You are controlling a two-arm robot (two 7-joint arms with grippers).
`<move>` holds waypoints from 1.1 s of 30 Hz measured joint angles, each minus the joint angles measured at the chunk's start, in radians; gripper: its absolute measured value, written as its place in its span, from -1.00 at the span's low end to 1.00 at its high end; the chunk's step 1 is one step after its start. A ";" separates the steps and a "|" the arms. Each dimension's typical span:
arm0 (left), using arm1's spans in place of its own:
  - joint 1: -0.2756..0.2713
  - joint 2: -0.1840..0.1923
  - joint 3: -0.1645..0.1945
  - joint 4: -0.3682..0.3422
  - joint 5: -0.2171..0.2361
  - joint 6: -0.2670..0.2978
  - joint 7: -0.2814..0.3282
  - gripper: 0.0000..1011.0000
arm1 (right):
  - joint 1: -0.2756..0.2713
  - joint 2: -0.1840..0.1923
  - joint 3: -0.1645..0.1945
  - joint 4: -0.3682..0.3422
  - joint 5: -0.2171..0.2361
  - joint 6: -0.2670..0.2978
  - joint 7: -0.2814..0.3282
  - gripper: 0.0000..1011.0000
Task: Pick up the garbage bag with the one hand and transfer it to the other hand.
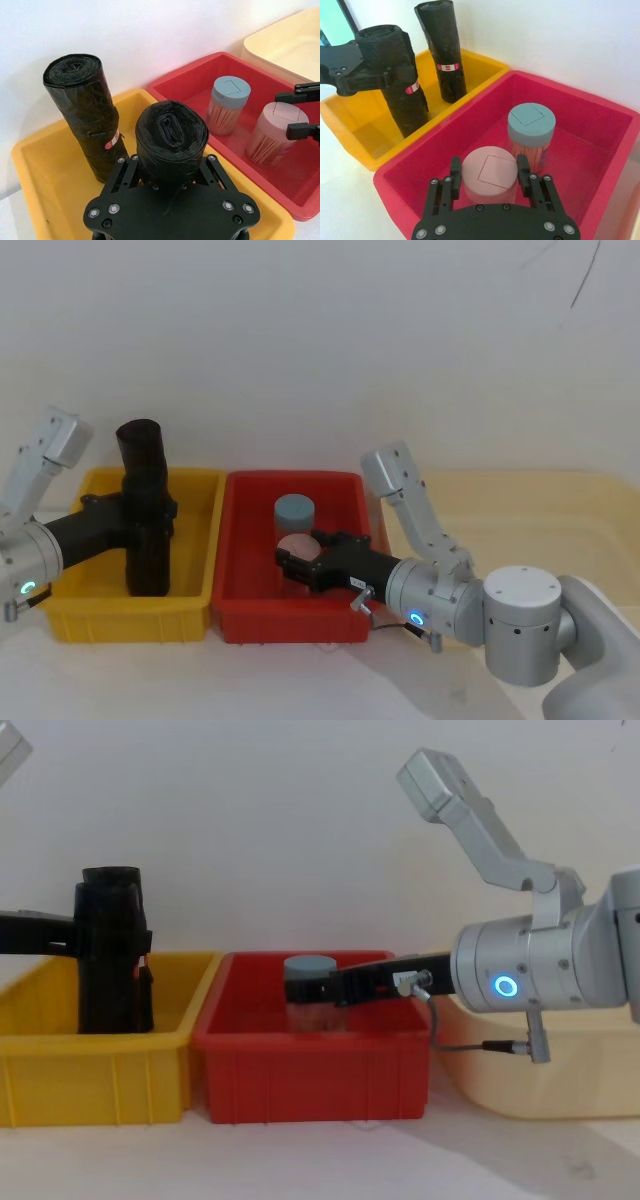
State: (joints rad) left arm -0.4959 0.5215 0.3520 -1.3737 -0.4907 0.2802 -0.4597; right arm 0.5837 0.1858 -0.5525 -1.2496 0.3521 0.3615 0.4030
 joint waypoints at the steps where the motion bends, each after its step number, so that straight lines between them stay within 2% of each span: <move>1: 0.001 0.000 0.000 -0.002 0.000 0.000 0.001 -0.24 | 0.000 0.000 0.000 -0.001 0.000 -0.001 0.000 0.29; 7: 0.011 0.002 -0.009 -0.033 0.002 -0.002 0.026 -0.29 | -0.003 0.003 0.009 -0.023 0.002 -0.012 -0.001 0.29; 16: 0.006 -0.002 -0.029 -0.093 0.008 -0.018 0.052 -0.29 | -0.006 0.010 0.045 -0.094 0.018 -0.044 -0.029 0.29; 25: -0.053 -0.026 -0.034 -0.143 0.005 -0.043 0.050 -0.29 | -0.004 0.031 0.097 -0.192 0.021 -0.072 -0.075 0.29; 33: -0.145 -0.075 -0.008 -0.140 -0.010 -0.075 0.011 -0.29 | -0.015 0.064 0.149 -0.281 0.002 -0.081 -0.129 0.29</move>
State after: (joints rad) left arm -0.6411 0.4467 0.3435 -1.5139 -0.5004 0.2057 -0.4490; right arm 0.5682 0.2497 -0.4034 -1.5302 0.3543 0.2806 0.2738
